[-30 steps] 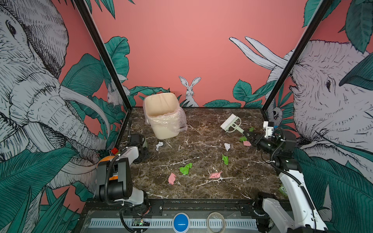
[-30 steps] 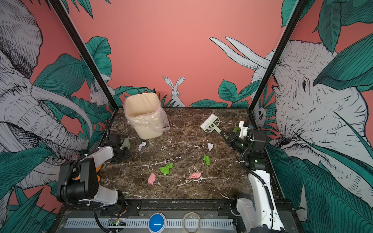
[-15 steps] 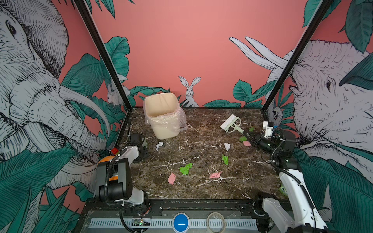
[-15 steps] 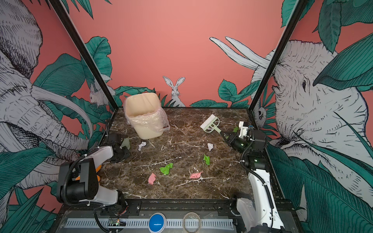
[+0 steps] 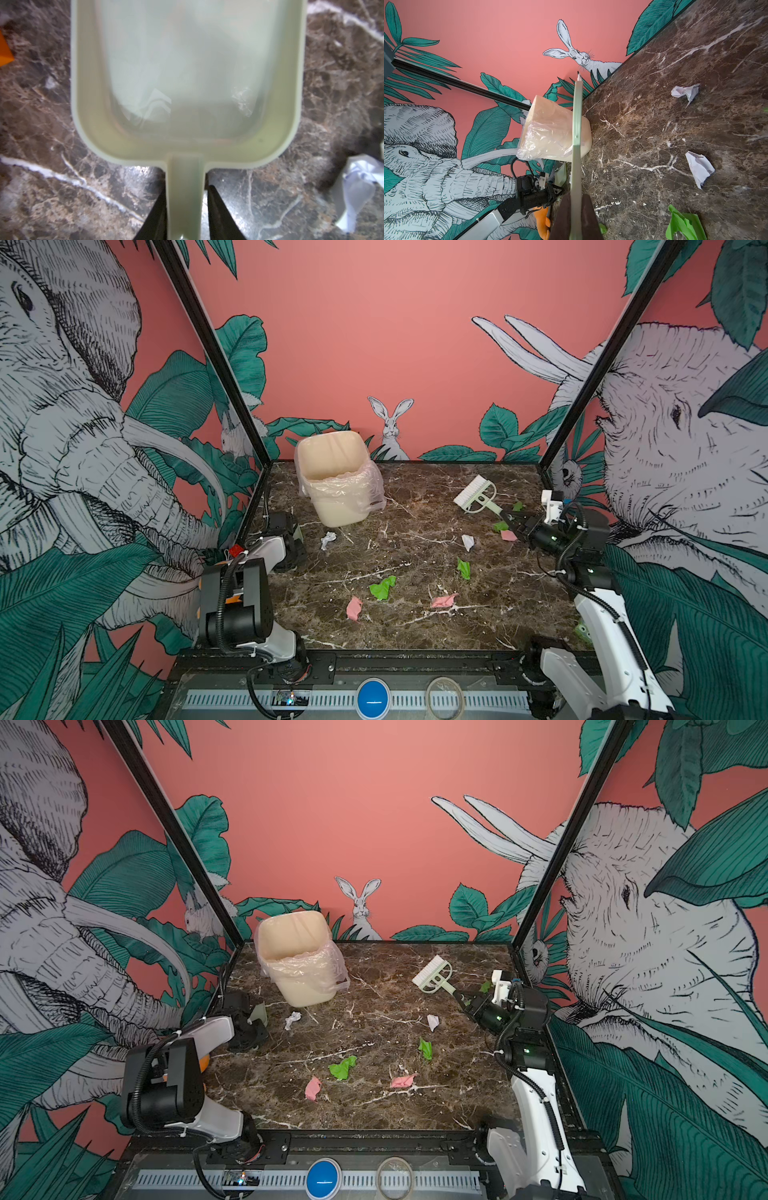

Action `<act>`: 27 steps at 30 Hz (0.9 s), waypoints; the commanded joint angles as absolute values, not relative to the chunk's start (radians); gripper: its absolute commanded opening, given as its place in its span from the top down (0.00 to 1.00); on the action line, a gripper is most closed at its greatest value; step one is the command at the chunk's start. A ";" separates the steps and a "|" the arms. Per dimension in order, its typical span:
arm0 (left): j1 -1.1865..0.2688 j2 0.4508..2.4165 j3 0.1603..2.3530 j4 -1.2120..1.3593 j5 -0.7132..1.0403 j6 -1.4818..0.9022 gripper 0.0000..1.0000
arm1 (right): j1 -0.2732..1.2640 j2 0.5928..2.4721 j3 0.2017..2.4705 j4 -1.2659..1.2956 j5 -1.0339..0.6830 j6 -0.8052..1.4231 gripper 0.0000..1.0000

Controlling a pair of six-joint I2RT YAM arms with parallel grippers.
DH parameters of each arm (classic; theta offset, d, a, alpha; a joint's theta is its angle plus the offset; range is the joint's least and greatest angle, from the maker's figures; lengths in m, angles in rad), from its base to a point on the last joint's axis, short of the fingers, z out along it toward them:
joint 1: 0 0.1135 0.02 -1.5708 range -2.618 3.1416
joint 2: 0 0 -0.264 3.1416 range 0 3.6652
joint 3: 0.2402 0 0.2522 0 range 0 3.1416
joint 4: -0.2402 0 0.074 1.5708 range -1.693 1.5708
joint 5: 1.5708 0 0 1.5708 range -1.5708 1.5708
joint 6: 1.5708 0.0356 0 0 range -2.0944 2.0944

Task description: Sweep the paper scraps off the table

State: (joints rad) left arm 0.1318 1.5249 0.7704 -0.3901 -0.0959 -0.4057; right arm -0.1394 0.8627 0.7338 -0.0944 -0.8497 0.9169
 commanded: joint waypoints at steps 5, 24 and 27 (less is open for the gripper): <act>0.140 1.540 0.795 -0.411 -0.083 -0.400 0.69 | -0.144 0.845 0.764 -0.057 -0.867 0.927 1.00; 0.139 1.416 0.761 -0.455 -0.088 -0.407 0.91 | -0.144 0.839 0.765 -0.076 -0.865 0.919 1.00; 0.139 1.355 0.761 -0.498 -0.091 -0.403 0.92 | -0.141 0.839 0.767 -0.090 -0.862 0.908 1.00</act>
State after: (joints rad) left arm 0.1337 1.4315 0.7677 -0.4370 -0.0872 -0.3996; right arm -0.1394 0.8543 0.7338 -0.0963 -0.8497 0.9161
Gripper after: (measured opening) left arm 0.204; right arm 0.066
